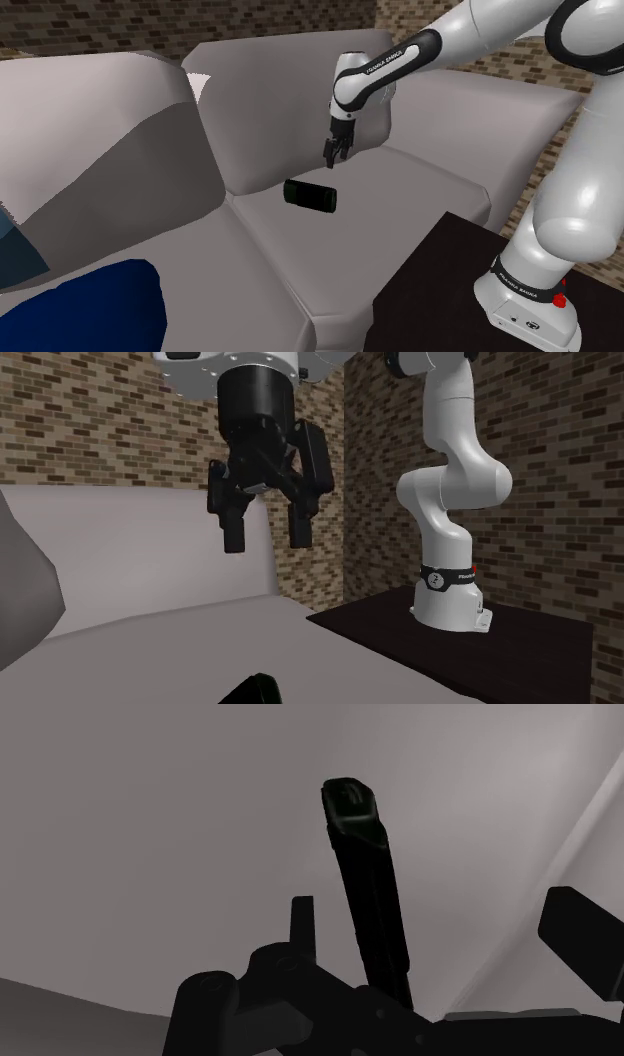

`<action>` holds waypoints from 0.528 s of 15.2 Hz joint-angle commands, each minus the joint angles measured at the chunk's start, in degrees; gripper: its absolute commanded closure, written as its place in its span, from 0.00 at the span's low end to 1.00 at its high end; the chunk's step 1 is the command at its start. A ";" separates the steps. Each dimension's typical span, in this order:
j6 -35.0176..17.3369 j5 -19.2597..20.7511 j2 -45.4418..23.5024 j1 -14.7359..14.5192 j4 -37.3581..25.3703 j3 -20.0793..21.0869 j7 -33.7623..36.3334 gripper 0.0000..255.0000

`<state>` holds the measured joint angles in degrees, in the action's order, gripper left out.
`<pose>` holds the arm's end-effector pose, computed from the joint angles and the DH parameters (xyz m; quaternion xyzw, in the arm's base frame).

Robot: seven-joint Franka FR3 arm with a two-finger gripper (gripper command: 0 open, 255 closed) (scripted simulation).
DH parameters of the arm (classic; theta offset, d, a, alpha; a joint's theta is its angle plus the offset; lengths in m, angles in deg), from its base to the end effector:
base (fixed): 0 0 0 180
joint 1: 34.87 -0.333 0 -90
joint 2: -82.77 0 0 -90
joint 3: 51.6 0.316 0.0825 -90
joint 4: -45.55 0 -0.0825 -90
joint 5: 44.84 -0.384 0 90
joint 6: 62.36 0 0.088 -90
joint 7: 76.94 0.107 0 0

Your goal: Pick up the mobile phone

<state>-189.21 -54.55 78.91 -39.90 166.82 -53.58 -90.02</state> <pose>0.5555 0.0353 0.3853 -0.9935 -0.0906 -0.0209 0.0658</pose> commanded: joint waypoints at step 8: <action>-3.18 -1.11 -19.41 -0.96 -15.02 1.84 -3.30 0.00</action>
<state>-192.55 -55.70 61.81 -40.56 154.16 -52.03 -93.35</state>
